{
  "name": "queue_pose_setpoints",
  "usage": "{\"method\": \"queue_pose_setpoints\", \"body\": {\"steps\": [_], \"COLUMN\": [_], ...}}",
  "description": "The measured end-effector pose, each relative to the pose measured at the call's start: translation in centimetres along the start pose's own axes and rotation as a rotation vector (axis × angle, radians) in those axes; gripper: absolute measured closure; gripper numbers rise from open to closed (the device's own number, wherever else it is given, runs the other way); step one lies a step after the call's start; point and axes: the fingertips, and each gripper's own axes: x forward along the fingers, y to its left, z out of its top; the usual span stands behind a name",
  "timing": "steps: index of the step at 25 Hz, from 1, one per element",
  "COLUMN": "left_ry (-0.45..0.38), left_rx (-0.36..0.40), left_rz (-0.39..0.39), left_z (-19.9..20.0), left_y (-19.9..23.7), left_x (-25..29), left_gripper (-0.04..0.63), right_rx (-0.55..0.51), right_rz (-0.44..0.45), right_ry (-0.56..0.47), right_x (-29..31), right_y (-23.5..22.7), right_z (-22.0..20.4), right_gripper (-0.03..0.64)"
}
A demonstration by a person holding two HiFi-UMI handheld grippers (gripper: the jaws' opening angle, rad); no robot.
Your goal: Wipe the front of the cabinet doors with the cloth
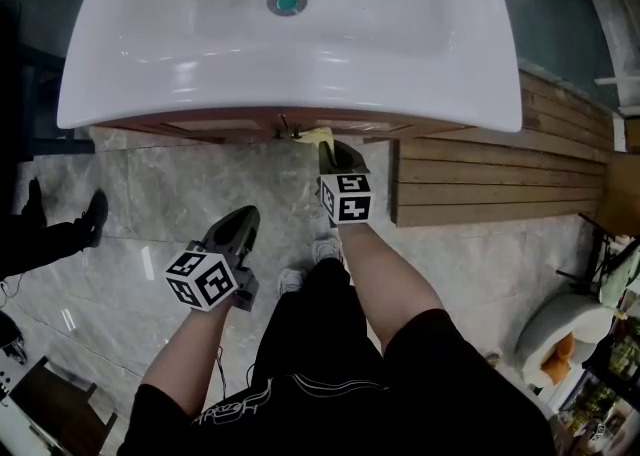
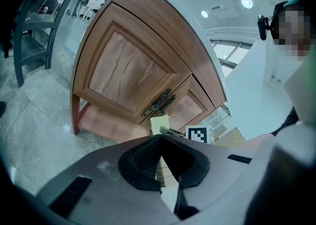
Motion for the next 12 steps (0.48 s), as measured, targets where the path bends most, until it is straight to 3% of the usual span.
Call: {"method": "queue_pose_setpoints", "body": {"steps": [12], "left_ry": [0.019], "left_rx": [0.008], "left_rz": [-0.016], "left_z": [-0.9], "left_y": [-1.8], "left_x": [1.5], "left_gripper": [0.591], "right_rx": [0.036], "right_rz": [-0.151], "right_ry": [0.007], "right_x": [-3.2], "right_y": [-8.6], "right_z": [-1.0], "right_gripper": [0.577]}}
